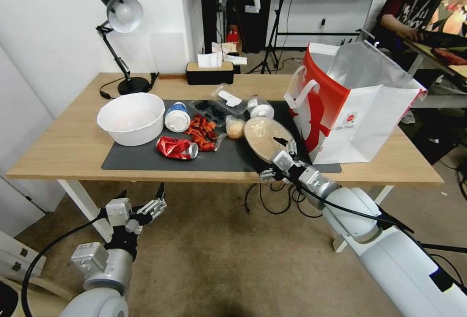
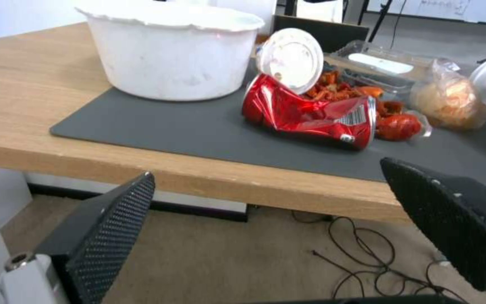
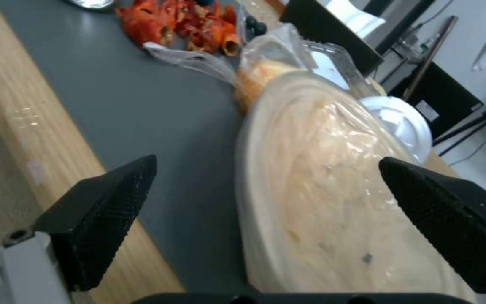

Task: Pick up the trash from the table and place it into the takeout bag.

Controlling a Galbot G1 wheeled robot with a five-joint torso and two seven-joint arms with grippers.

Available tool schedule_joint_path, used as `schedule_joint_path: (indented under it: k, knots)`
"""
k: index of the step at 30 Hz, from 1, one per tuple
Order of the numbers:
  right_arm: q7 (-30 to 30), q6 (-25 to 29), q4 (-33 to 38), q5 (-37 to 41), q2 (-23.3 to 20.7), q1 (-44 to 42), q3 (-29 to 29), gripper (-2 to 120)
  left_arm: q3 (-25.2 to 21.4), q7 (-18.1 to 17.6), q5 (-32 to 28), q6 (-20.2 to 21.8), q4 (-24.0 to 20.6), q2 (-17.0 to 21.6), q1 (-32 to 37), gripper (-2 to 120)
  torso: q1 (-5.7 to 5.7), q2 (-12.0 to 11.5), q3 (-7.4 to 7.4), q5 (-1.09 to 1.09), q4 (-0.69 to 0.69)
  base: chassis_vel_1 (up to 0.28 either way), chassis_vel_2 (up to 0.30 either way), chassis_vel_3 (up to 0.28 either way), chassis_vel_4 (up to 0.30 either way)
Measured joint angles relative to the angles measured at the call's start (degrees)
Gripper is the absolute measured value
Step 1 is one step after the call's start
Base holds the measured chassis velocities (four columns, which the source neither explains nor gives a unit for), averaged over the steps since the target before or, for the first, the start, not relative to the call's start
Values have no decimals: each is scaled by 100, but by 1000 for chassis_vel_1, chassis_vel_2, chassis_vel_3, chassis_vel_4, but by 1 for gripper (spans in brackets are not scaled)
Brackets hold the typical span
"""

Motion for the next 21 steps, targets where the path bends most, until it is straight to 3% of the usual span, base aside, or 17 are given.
schedule_joint_path:
  k: [21]
  knots:
    - [598, -1425, 514, -601, -18, 271, -531, 100, 27, -17, 232, -110, 7, -45, 53, 100, -1, 0, 0, 0, 0, 0, 0, 0, 0]
